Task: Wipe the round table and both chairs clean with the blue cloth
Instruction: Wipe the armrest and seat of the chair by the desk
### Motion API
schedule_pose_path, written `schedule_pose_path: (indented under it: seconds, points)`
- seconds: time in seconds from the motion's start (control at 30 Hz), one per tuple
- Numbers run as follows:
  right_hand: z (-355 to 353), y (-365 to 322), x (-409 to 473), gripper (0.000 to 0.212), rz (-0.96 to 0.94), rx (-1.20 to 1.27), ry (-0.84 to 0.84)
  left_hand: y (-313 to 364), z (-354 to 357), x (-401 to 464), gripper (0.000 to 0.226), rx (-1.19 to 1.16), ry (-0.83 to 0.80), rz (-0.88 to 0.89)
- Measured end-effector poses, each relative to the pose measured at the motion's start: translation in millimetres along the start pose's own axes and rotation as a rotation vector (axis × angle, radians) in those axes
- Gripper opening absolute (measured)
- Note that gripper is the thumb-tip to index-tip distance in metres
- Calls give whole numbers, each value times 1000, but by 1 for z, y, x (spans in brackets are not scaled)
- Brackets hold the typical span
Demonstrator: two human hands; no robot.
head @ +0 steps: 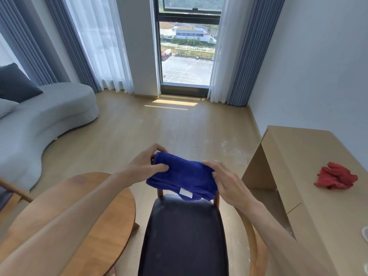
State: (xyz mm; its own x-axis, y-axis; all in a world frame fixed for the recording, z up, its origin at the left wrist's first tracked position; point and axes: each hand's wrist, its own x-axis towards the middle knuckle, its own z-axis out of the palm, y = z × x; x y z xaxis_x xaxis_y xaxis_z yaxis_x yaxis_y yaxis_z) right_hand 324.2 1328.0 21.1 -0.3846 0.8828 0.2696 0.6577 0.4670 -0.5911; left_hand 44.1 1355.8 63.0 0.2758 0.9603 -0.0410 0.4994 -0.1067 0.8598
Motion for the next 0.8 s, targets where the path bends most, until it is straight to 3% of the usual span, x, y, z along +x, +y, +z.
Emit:
schedule_pose_path:
  seconds: [0.17, 0.27, 0.37, 0.5, 0.6, 0.8]
  points:
    - [18, 14, -7, 53, 94, 66, -107, 5, 6, 5, 25, -76, 33, -26]
    - [23, 9, -9, 51, 103, 114, -179, 14, 7, 7, 29, -66, -73, 20]
    - [33, -1, -6, 67, 93, 276, -238, 19, 16, 11, 31, 10, -204, 41]
    - [54, 3, -4, 71, 158, 382, -309, 7, 28, 11, 32, 7, -259, -10]
    - [83, 26, -10, 56, 175, 291, -398, -34, 37, 8, 35, 53, -270, -115]
    - [174, 83, -28, 60, 160, 43, -666, -165, 108, -11, 31, 254, -345, -286]
